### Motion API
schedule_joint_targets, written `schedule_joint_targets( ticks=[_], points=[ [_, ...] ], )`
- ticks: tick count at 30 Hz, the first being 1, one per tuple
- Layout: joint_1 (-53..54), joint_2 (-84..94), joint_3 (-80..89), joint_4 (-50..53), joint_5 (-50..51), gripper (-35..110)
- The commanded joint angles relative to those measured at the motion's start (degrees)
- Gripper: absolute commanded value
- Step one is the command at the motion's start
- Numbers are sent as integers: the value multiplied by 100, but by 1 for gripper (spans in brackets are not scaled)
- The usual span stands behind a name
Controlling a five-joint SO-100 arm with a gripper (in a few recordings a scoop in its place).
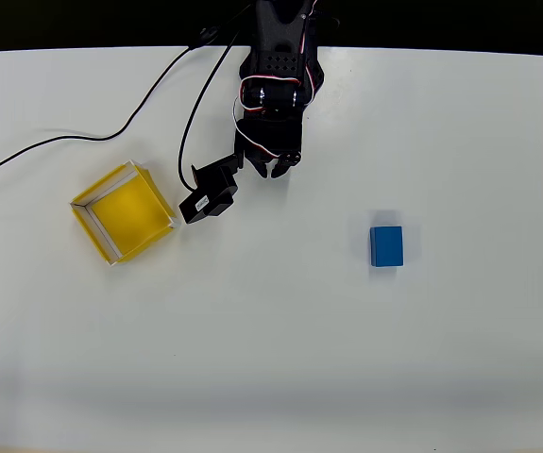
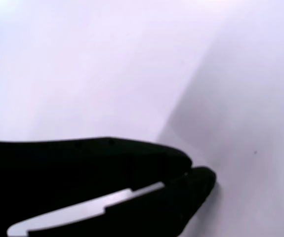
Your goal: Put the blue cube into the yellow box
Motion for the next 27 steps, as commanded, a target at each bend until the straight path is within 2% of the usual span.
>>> schedule_joint_targets(
  ticks=[1,18,27],
  points=[
    [-105,158,158,97,-53,0],
    [-237,132,88,-132,-378,2],
    [-606,-2232,-2566,-1354,176,21]
  ],
)
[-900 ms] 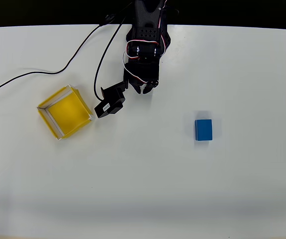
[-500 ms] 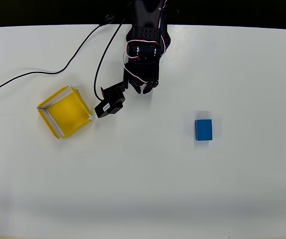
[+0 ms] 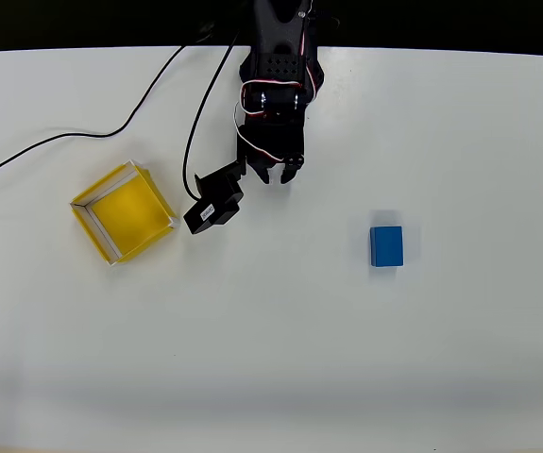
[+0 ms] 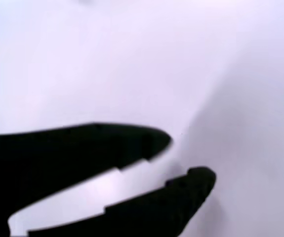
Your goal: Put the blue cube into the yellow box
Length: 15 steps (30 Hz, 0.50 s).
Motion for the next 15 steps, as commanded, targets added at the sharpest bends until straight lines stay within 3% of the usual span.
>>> schedule_joint_targets(
  ticks=[1,13,15],
  points=[
    [-237,-949,-1942,-457,229,23],
    [-905,-4017,-5273,-633,1301,27],
    [-1002,-4395,-5555,-598,1450,35]
  ],
)
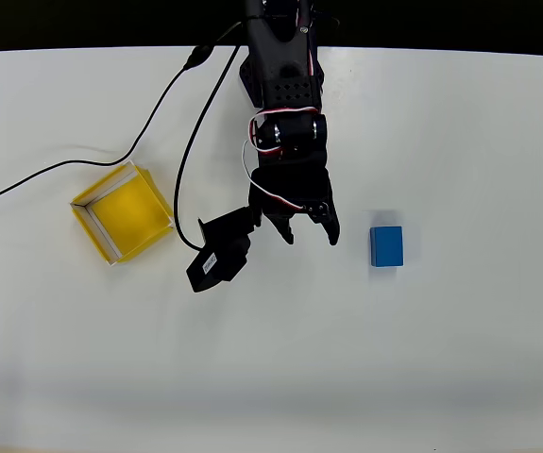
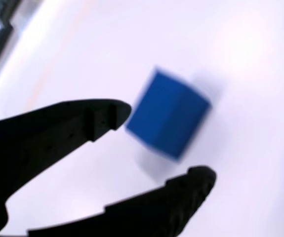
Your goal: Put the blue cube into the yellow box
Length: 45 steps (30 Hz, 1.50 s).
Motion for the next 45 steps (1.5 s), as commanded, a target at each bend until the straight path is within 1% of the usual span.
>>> schedule_joint_targets(
  ticks=[1,3,5,12,16,26,36,45],
  points=[
    [-237,-466,-1204,-26,255,38],
    [-352,-809,-1406,70,325,44],
    [-466,-1134,-1556,79,492,48],
    [-940,-2347,-2180,475,800,52],
    [-1195,-3076,-2628,756,967,53],
    [-1705,-4438,-3533,853,1433,53],
    [-2109,-5300,-3981,844,1784,53],
    [-2373,-5730,-4008,765,1960,50]
  ],
)
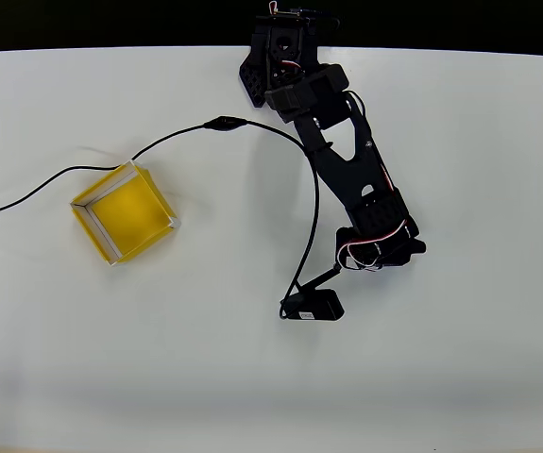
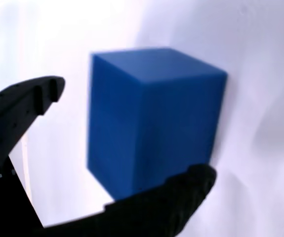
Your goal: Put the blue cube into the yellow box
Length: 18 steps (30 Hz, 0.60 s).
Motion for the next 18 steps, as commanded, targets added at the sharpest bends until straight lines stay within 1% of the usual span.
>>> schedule_joint_targets(
  ticks=[1,5,12,18],
  points=[
    [-158,229,-571,35,-44,49],
    [-202,132,-545,-44,-105,36],
    [-229,0,-519,-237,-79,31],
    [-281,-70,-519,-316,-158,22]
  ],
)
